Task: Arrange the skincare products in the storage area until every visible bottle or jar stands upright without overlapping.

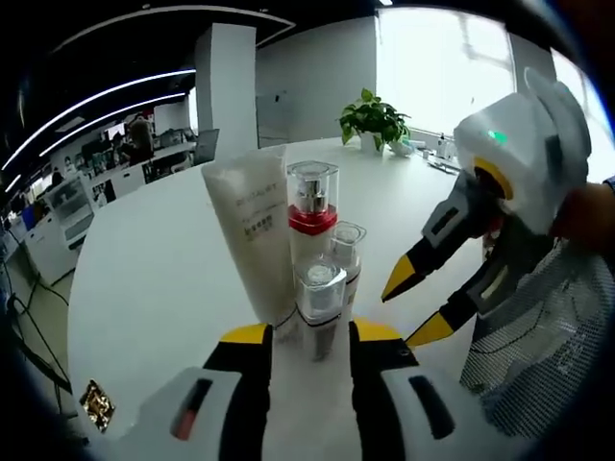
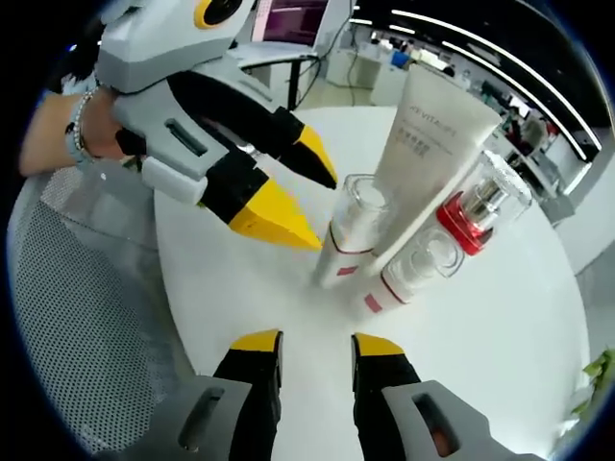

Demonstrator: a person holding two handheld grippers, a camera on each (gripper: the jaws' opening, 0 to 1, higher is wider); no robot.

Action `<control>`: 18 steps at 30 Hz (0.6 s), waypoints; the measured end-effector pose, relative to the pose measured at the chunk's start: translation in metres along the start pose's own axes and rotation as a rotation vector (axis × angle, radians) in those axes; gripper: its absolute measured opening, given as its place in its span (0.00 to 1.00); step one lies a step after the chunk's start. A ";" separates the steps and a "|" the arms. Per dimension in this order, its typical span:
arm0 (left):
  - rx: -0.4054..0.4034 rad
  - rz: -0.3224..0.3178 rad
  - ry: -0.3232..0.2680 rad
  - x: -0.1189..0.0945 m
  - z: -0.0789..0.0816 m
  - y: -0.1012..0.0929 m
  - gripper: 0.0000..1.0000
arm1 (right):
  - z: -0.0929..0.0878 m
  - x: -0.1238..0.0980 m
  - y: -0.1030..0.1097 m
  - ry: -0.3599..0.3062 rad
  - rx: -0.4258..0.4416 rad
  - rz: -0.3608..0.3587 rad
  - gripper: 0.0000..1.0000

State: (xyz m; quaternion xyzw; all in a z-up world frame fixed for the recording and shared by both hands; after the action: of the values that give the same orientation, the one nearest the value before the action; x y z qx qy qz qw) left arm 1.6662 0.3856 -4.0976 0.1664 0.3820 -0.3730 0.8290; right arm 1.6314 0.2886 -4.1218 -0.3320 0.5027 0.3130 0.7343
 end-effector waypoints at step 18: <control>-0.022 -0.033 0.074 0.029 -0.006 -0.016 0.24 | -0.003 0.004 -0.030 -0.049 0.206 -0.023 0.23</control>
State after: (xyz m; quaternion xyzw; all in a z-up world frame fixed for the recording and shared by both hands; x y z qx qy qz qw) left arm 1.6636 0.3641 -4.1236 0.1645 0.4191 -0.3762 0.8098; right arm 1.6542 0.2692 -4.1211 -0.2525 0.5104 0.2593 0.7801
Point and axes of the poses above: the point that each gripper's makers call its tool centre point, and the gripper's own axes: x roughly forward along the fingers, y roughly to its left, z roughly out of its top, the point moved 3 cm from there along -x, roughly backward along the fingers, and after that the axes turned 14 degrees about y, right-handed, at the moved point
